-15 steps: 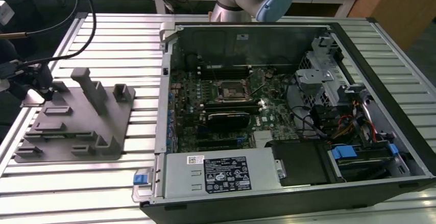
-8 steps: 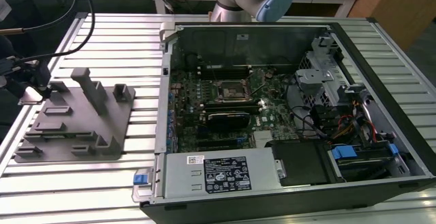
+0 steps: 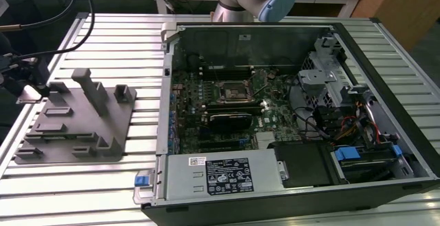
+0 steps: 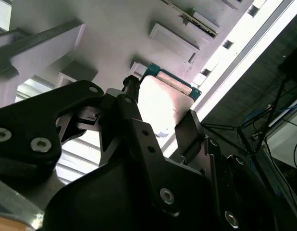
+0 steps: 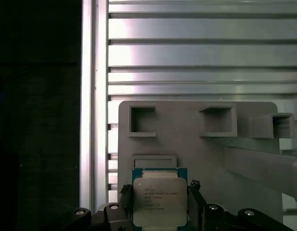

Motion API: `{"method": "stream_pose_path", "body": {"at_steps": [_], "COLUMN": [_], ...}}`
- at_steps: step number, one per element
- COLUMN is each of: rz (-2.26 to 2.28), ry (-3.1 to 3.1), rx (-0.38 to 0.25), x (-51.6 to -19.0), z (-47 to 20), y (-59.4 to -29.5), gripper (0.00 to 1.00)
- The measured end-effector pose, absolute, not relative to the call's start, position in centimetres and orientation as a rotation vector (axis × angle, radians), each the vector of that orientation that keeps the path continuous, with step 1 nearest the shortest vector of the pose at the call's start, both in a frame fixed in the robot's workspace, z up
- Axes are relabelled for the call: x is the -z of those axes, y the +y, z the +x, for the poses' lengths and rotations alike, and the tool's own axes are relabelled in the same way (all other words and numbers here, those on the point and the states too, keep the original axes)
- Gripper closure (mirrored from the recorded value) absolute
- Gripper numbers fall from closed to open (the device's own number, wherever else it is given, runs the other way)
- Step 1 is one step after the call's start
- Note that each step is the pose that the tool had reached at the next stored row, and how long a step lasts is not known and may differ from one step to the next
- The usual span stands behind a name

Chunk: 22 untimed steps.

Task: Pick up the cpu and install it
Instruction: 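Pick up the cpu and move it towards the insertion slot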

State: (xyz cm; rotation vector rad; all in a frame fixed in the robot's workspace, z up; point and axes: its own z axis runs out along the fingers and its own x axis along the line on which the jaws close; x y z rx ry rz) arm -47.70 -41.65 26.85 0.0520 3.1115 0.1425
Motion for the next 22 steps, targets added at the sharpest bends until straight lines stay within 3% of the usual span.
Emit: {"method": "stream_pose_path", "body": {"at_steps": [22], "rz": [0.052], "ry": [3.110], "rx": [-0.163], "x": [-28.8], "z": [-47.7], "y": [-41.7], "gripper": [0.46]}}
